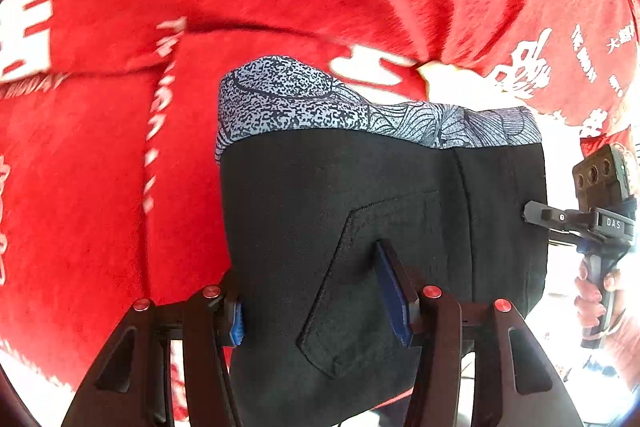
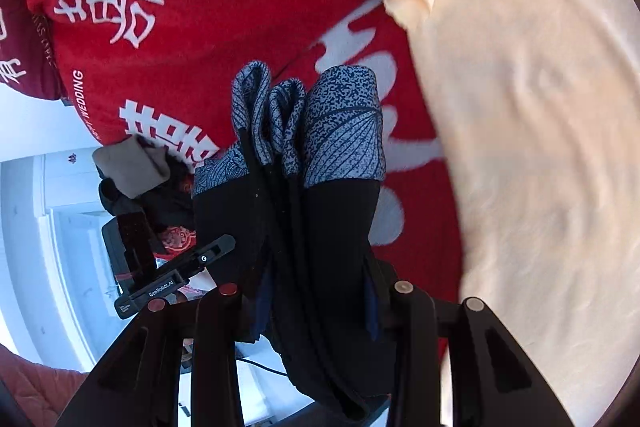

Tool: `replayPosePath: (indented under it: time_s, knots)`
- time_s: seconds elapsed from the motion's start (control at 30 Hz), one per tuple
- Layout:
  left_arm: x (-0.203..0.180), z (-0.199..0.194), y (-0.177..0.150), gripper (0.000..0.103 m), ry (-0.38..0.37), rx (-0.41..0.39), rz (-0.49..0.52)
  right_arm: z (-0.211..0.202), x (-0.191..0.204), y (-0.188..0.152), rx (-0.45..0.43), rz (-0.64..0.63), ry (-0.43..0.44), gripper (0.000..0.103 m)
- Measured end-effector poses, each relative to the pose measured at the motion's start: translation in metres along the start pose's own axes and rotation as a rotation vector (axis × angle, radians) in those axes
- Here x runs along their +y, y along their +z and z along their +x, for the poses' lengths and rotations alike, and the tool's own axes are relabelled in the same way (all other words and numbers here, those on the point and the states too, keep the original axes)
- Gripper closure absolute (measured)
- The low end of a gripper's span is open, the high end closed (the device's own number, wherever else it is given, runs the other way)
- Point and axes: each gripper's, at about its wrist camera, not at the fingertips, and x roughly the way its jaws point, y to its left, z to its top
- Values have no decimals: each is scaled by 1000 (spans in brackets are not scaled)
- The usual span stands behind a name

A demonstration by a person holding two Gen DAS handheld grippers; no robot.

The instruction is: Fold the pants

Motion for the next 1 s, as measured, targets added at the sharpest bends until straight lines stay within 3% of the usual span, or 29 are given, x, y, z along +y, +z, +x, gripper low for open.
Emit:
replayPosePath:
  time_s: [0.13, 0.17, 0.23, 0.27, 0.3, 0.33, 0.4, 0.53, 0.63, 0.7, 0.83, 0.93, 1.0]
  knots:
    - [32, 2, -24, 47, 31, 8, -28, 32, 5, -22, 7, 18, -6, 63]
    - [41, 9, -29, 40, 57, 3, -29, 41, 7, -25, 13, 5, -31, 63]
    - [53, 25, -34, 34, 147, -3, -45, 57, 5, -27, 30, -13, -88, 62]
    - [62, 34, -36, 13, 172, -2, -54, 63, 2, -29, 35, -7, -132, 57]
    - [72, 36, -37, 3, 181, -25, -73, 67, 0, -29, 30, 0, -179, 55]
    - [78, 35, -37, 1, 183, -32, -93, 66, -3, -28, 26, 17, -199, 52]
    - [85, 28, -36, 1, 186, -34, -107, 60, -2, -29, 13, 49, -218, 50]
    - [83, -4, -31, 1, 226, -94, -82, 31, 7, -38, -42, 20, -390, 50]
    - [75, -20, -22, 1, 184, -138, -52, 16, 37, -40, -127, -67, -412, 83]
    - [61, -24, -14, 1, 143, -161, -8, 17, 56, -34, -159, -122, -409, 83]
    - [34, 4, 0, 1, 107, -152, 45, 55, 74, -15, -118, -210, -446, 83]
    - [38, 41, 3, 1, 147, -112, 12, 87, 61, -9, -85, -197, -517, 87]
    - [51, 61, 1, 0, 153, -97, -30, 91, 54, -7, -109, -203, -509, 92]
